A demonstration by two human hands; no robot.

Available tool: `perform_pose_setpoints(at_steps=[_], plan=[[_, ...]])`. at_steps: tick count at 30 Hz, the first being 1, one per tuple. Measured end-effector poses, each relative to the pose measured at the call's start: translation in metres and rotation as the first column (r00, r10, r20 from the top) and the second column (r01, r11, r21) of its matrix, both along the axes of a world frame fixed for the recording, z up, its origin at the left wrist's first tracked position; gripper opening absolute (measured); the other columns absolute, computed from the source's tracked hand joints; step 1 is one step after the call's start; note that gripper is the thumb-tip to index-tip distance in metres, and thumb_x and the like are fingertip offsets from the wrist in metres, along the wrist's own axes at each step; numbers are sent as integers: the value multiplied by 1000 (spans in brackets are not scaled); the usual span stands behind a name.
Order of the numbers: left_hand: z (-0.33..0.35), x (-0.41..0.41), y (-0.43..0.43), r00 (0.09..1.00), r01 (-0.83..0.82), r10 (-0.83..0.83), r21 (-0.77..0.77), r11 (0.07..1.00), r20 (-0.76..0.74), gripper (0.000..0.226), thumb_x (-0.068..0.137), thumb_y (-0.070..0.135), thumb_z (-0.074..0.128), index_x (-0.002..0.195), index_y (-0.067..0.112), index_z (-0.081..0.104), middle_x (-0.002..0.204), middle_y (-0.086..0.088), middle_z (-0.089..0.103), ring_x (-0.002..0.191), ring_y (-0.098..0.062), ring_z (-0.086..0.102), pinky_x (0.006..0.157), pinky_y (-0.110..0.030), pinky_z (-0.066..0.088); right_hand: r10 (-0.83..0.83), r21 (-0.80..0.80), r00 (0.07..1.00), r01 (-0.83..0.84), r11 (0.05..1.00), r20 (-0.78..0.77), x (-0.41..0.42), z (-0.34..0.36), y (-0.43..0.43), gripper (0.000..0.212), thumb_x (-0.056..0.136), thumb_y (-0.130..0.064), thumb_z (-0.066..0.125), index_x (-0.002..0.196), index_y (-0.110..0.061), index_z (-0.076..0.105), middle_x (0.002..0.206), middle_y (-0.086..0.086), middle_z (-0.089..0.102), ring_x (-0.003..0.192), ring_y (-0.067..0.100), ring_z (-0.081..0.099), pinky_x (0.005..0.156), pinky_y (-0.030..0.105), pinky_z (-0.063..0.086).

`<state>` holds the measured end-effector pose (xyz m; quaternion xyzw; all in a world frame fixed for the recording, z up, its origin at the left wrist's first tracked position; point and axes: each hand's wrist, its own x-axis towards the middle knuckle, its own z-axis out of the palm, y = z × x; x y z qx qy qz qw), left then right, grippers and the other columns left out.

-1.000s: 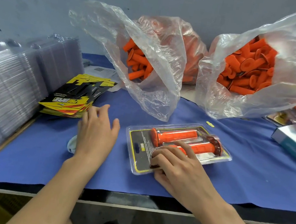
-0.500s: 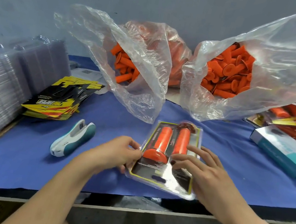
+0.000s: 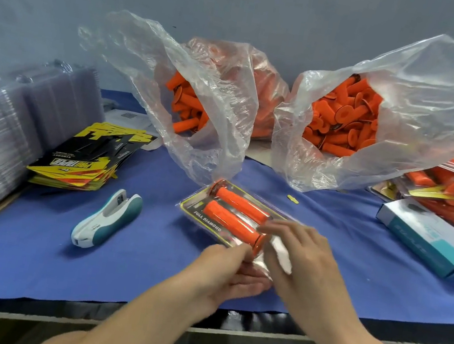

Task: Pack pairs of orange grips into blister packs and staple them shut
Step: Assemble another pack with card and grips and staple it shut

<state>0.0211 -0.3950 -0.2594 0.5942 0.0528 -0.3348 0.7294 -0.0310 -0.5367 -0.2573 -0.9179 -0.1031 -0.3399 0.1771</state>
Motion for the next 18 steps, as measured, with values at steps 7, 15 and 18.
perform_pose_setpoints(at_steps=[7, 15, 18], plan=[[5, 3, -18, 975, -151, 115, -188, 970, -191, 18, 84, 4, 46, 73, 8, 61, 71, -14, 69, 60, -23, 67, 64, -31, 60, -24, -250, 996, 2, 968, -83, 5, -15, -15, 23, 87, -34, 61, 107, -23, 66, 109, -4, 60, 92, 19, 60, 80, 32, 47], [7, 9, -25, 982, -132, 107, -166, 977, -153, 19, 87, 9, 51, 71, 9, 62, 73, -12, 70, 63, -21, 69, 61, -28, 59, -43, -258, 996, 21, 966, -80, 16, -19, -24, 34, 76, -6, 81, 103, -20, 66, 92, -2, 59, 80, 22, 60, 68, 36, 53], [4, 12, -22, 993, -88, 78, -119, 989, -89, 18, 90, 10, 50, 83, 6, 67, 85, -17, 75, 75, -24, 73, 63, -29, 59, -59, -255, 992, 29, 967, -114, 15, -21, -27, 44, 69, 1, 83, 99, -24, 63, 91, -5, 56, 82, 18, 60, 58, 32, 53]])
